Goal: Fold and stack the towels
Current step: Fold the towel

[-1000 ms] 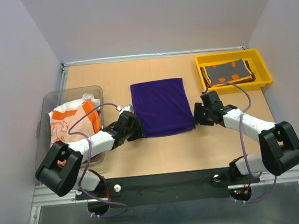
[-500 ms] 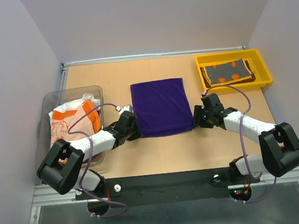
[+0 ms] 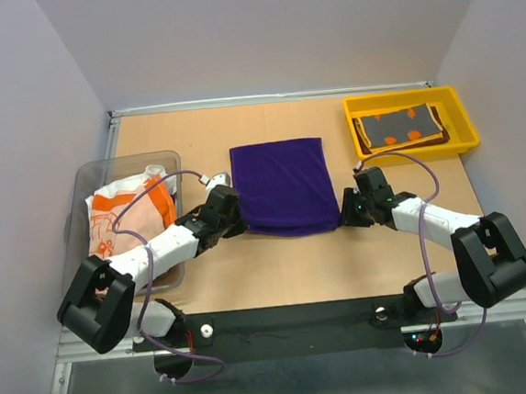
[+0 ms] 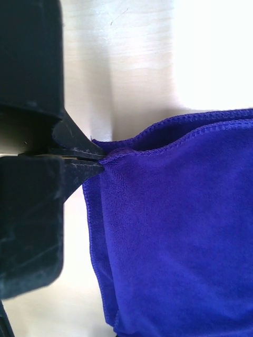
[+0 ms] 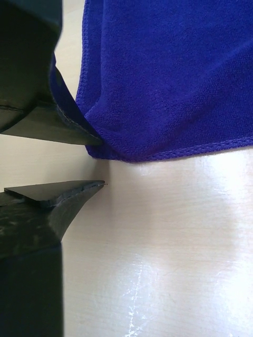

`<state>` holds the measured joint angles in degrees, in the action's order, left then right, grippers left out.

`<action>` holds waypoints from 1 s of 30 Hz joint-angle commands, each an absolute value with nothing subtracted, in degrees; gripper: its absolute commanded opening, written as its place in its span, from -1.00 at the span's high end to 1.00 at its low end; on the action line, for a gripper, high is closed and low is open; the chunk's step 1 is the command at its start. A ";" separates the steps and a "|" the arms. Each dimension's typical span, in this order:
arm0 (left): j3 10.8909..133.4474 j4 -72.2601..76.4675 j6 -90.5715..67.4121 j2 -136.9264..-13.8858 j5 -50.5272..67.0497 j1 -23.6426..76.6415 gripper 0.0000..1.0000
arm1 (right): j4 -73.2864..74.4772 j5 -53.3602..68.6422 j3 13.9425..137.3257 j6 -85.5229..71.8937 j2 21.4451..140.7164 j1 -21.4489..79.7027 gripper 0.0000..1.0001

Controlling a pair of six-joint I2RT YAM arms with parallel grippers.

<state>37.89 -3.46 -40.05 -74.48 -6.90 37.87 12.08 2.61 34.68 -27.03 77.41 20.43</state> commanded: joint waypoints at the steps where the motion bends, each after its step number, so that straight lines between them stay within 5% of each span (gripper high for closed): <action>1: 37.53 -3.69 -39.99 -75.32 -7.30 38.14 0.98 | 9.23 4.40 34.19 -27.07 77.70 20.39 0.21; 10: 37.09 -3.69 -39.90 -74.62 -7.21 38.14 1.00 | 9.05 8.52 34.19 -26.55 74.18 20.39 0.15; 18: 37.79 -4.31 -39.73 -74.18 -7.21 38.14 1.00 | 8.26 10.72 31.73 -30.93 73.39 20.39 -0.25; 30: 37.53 -4.48 -39.55 -73.30 -7.38 38.14 1.00 | 0.53 15.64 27.16 -41.12 75.67 20.39 -0.12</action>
